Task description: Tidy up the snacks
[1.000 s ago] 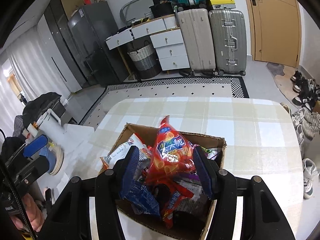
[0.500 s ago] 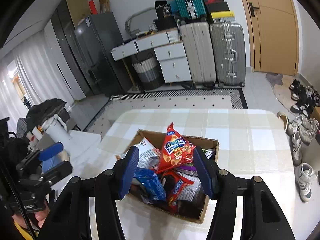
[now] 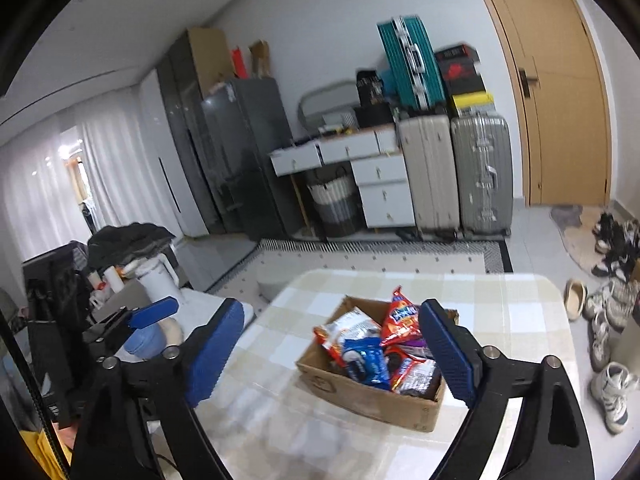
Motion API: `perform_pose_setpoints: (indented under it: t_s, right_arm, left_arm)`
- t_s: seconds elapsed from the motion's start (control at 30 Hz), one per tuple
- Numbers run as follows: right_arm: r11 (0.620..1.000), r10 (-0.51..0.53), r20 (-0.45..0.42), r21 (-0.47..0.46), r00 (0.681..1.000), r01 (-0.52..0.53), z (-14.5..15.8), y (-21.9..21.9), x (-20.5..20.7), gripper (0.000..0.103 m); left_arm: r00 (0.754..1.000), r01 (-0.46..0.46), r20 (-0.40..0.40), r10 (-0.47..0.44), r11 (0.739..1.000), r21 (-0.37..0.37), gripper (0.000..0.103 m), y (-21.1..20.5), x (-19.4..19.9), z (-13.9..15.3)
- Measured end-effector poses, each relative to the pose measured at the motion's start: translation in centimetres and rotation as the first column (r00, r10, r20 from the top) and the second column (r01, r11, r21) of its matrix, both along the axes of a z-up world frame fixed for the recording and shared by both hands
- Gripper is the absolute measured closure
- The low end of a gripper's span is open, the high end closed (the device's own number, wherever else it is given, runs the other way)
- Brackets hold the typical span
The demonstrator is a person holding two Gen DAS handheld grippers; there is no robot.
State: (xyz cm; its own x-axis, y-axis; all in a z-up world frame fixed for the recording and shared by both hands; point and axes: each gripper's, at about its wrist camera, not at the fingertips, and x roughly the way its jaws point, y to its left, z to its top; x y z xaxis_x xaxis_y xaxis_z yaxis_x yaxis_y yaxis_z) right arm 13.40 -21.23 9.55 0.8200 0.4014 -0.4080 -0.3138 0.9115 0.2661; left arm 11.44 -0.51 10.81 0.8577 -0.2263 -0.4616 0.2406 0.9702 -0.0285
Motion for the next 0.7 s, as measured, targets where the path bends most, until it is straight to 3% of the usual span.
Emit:
perform_pose_setpoints:
  t_s: [0.13,0.33,0.5,0.7]
  right_arm:
    - [1.000,-0.022,0.071,0.000,0.997,0.022,1.1,0.0,-4.4,0.002]
    - [0.999,-0.037,0.150,0.040,0.988,0.031,0.8,-0.8,-9.8,0.001]
    - [0.994,-0.107,0.200,0.012,0.974,0.106,-2.2,-1.3,-12.5,0.001]
    - [0.976,-0.151,0.232,-0.120,0.961,0.182,-7.6,-0.2,-12.6,0.001]
  left_arm:
    - [0.996,-0.034,0.086,0.035,0.999,-0.013,0.000,1.0,-3.7,1.0]
    - [0.987,-0.117,0.109,0.120,0.992,-0.039,0.000,3.0,-8.2,0.4]
    - [0.954,-0.246,0.174,0.243,0.969,-0.003,0.000,4.8,-10.8,-1.6]
    - [0.961,-0.241,0.141,0.236,0.971,0.013,0.000,5.8,-10.7,-6.1]
